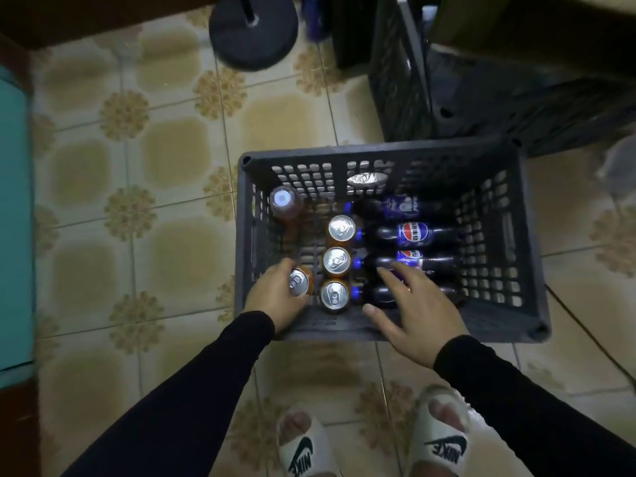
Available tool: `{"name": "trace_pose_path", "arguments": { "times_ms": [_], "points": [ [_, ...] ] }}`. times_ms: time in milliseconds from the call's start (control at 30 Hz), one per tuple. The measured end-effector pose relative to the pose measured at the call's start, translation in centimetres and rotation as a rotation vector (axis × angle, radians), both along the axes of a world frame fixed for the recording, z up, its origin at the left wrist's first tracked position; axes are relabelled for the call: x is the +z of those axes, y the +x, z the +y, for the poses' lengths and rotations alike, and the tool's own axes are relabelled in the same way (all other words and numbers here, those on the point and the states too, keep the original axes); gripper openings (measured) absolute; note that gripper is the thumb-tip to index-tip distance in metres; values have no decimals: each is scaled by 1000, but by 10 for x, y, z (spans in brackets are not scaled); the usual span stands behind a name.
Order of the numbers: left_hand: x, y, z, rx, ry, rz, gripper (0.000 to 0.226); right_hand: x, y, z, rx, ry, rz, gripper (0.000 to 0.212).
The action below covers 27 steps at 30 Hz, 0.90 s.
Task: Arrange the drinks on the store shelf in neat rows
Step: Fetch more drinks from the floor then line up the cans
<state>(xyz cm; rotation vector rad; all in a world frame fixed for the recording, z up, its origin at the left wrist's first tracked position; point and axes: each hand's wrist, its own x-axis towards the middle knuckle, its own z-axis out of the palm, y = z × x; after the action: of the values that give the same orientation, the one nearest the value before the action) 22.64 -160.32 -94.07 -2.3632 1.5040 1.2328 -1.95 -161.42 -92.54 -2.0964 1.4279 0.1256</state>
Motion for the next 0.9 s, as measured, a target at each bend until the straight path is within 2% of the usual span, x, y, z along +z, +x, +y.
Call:
{"name": "trace_pose_path", "arguments": {
  "times_ms": [133, 267, 500, 800, 900],
  "points": [
    [-38, -1, -3, -75, 56, -19, 47, -26, 1, 8, -3, 47, 42, 83],
    [-55, -4, -4, -132, 95, -31, 48, -32, 2, 8, -36, 41, 49, 80],
    [-66, -2, -6, -134, 200, -35, 48, -33, 4, 9, -45, 37, 65, 79],
    [-64, 0, -7, -103, 243, -9, 70, -32, 5, 9, -64, 28, 77, 83],
    [-52, 2, -6, -119, 199, 3, 59, -28, 5, 9, -52, 35, 92, 88]
  ]
}}
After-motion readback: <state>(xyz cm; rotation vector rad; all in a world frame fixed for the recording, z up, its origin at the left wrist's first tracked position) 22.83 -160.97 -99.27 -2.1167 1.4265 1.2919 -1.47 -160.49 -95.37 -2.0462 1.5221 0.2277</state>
